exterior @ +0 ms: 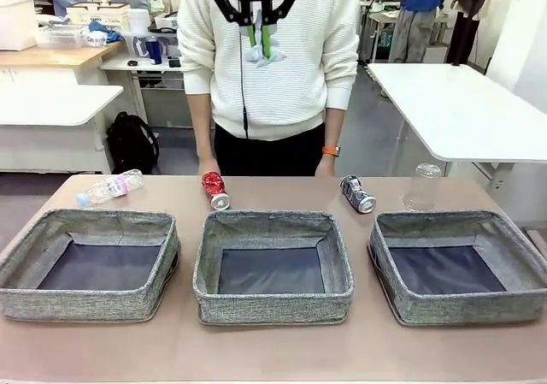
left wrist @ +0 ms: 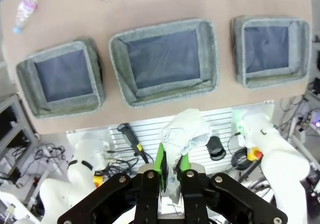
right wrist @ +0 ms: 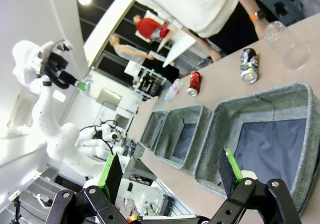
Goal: Sort the waste into the appropriate baskets.
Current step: Pick up the waste item pointed out by the person, then place the picked waste into the Fabric basket indicated by the person.
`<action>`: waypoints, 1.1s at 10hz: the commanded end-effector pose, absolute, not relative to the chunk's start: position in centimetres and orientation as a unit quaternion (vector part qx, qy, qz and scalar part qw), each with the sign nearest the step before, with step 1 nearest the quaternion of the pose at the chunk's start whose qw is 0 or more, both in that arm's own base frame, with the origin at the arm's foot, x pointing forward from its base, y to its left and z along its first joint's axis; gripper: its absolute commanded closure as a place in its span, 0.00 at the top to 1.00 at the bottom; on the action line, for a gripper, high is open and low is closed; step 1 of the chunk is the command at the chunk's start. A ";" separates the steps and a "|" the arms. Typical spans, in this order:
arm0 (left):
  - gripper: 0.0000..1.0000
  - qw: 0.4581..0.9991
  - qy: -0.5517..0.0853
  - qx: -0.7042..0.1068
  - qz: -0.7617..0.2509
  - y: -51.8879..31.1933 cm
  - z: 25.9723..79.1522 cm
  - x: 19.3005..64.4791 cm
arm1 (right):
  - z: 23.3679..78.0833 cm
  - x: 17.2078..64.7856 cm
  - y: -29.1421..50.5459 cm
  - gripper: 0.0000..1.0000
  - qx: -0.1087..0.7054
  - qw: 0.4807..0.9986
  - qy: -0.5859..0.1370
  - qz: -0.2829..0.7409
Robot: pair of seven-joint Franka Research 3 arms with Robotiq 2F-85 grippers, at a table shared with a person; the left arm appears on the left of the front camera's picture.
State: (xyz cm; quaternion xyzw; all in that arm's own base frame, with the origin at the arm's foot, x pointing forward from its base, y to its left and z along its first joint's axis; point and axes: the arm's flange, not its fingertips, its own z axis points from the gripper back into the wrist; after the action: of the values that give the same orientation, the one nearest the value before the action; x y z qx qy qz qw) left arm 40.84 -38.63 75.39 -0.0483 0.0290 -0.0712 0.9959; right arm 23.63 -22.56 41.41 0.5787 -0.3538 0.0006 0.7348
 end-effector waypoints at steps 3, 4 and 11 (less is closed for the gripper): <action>0.11 0.992 0.039 -0.097 -0.069 -39.0 77.3 42.7 | 41.6 23.9 -22.6 1.00 0.578 0.728 -0.368 0.009; 0.11 0.994 0.031 -0.075 -0.079 -38.6 76.3 41.1 | 41.6 23.9 -22.6 1.00 0.578 0.728 -0.368 0.009; 0.11 0.994 0.031 -0.075 -0.079 -38.6 76.3 41.1 | 41.6 23.9 -22.6 1.00 0.578 0.728 -0.368 0.009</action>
State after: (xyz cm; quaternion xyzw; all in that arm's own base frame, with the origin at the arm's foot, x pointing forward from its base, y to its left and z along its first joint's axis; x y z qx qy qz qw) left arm 41.45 -38.86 76.10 -0.0820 0.0353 -0.0802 0.9928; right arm 23.63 -22.56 41.41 0.5785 -0.3540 0.0008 0.7348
